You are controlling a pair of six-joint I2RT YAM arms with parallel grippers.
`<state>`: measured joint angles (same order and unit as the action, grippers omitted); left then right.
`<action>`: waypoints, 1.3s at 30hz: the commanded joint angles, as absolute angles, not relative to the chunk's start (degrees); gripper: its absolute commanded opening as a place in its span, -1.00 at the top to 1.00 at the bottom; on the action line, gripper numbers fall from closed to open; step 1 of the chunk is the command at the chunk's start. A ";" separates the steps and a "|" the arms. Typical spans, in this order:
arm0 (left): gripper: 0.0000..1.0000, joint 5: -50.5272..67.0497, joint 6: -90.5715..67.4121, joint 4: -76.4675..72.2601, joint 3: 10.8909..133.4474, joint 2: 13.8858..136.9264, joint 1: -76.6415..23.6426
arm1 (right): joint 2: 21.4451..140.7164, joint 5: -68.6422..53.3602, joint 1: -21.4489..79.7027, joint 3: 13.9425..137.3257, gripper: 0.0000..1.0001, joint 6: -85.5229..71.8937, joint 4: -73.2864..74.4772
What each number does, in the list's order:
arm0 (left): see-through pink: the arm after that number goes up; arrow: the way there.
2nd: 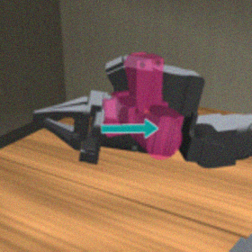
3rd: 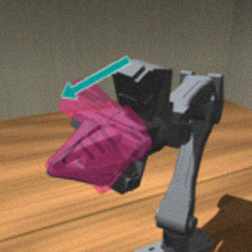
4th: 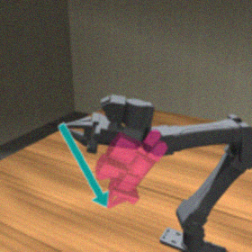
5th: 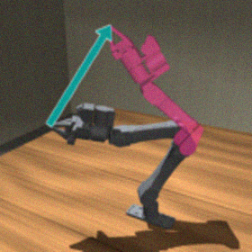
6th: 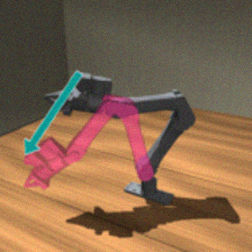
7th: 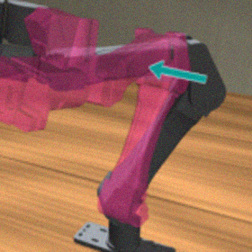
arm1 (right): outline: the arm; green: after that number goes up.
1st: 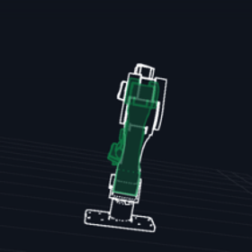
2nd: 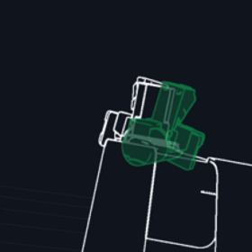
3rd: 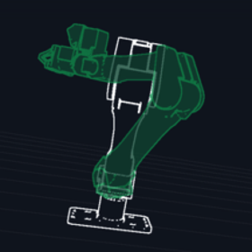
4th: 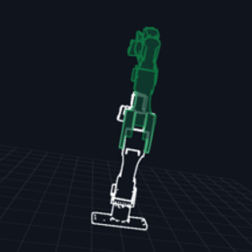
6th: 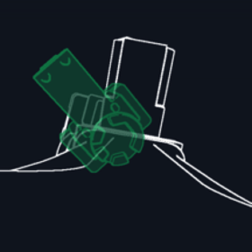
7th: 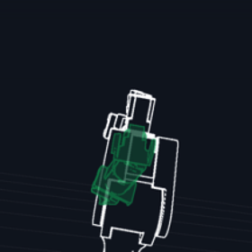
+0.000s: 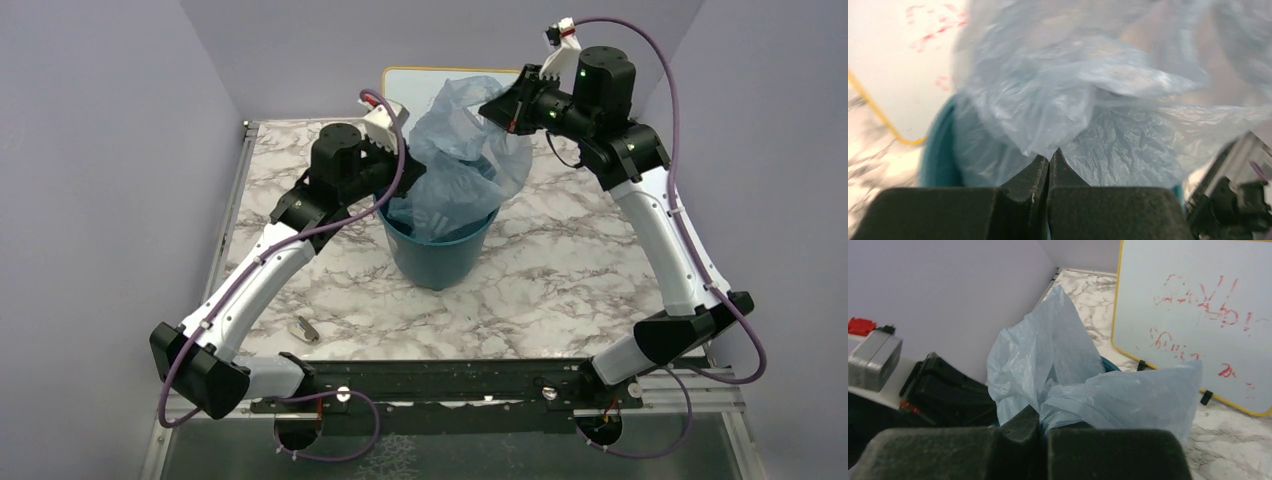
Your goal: Put the trash bags into the trash bin
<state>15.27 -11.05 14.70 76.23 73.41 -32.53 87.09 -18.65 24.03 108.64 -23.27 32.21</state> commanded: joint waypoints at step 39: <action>-0.98 45.16 -30.39 -4.34 82.78 74.52 -9.08 | 97.89 -49.03 29.07 121.71 0.99 -6.07 57.21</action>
